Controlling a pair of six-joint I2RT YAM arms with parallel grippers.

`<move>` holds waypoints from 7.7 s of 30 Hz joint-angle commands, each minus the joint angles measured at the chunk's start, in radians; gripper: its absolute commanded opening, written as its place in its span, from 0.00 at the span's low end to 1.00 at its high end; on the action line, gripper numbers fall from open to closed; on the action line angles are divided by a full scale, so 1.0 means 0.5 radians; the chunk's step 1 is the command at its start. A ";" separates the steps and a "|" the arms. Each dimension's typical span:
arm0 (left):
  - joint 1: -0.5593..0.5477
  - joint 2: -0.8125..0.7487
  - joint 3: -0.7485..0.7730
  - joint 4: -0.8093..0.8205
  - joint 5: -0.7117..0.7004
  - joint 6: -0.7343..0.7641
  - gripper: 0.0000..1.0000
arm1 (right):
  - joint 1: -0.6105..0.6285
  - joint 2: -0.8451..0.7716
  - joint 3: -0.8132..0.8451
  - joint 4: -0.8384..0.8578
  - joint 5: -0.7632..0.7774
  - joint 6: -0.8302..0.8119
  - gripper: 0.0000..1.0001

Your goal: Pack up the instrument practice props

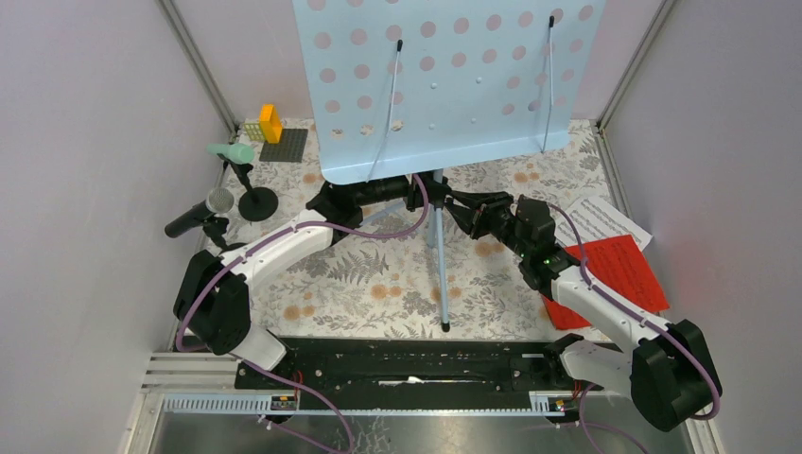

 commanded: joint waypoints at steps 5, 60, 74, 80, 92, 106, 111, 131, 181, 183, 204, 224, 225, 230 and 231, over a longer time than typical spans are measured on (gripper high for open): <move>-0.074 0.086 -0.055 -0.270 0.072 -0.032 0.00 | 0.013 -0.047 0.008 0.152 0.024 -0.014 0.10; -0.084 0.146 0.042 -0.325 0.157 -0.061 0.00 | 0.150 0.001 0.048 -0.007 -0.782 -6.125 0.03; -0.081 0.111 0.017 -0.252 0.142 -0.124 0.00 | 0.150 -0.436 -0.690 1.470 -0.125 -4.087 0.94; -0.080 0.111 0.021 -0.266 0.136 -0.128 0.00 | 0.149 -0.562 -0.706 1.002 0.752 -2.820 0.83; -0.081 0.116 0.073 -0.431 0.099 -0.043 0.00 | 0.149 -0.499 0.028 -0.559 0.687 -1.446 0.70; -0.081 0.153 0.131 -0.461 0.212 -0.058 0.00 | 0.145 -0.090 0.055 -0.213 0.334 -0.746 0.53; -0.081 0.158 0.110 -0.348 0.201 -0.173 0.00 | 0.138 -0.269 0.053 -0.458 0.556 -0.802 0.55; -0.084 0.134 0.111 -0.419 0.148 -0.106 0.00 | -0.025 -0.262 0.158 -0.421 0.395 -0.775 0.47; -0.093 0.225 0.182 -0.528 0.143 -0.079 0.00 | -0.021 0.547 0.050 0.772 -0.890 -3.833 0.00; -0.094 0.225 0.184 -0.529 0.142 -0.079 0.00 | -0.021 0.573 0.061 0.795 -1.040 -4.106 0.00; -0.093 0.222 0.225 -0.557 0.109 -0.105 0.00 | 0.358 0.335 -0.054 0.115 0.261 -7.242 0.06; -0.084 0.201 0.221 -0.559 0.043 -0.117 0.19 | 0.361 -0.864 -0.434 0.059 0.973 -3.818 0.69; -0.082 0.191 0.227 -0.561 0.052 -0.102 0.26 | 0.361 -0.909 -0.430 -0.038 0.955 -3.674 0.69; -0.030 0.069 0.199 -0.485 0.100 -0.091 0.54 | 0.361 -0.983 -0.424 -0.296 0.711 -3.177 0.74; -0.015 0.030 0.173 -0.449 0.099 -0.092 0.60 | 0.361 -0.979 -0.437 -0.298 0.651 -3.129 0.75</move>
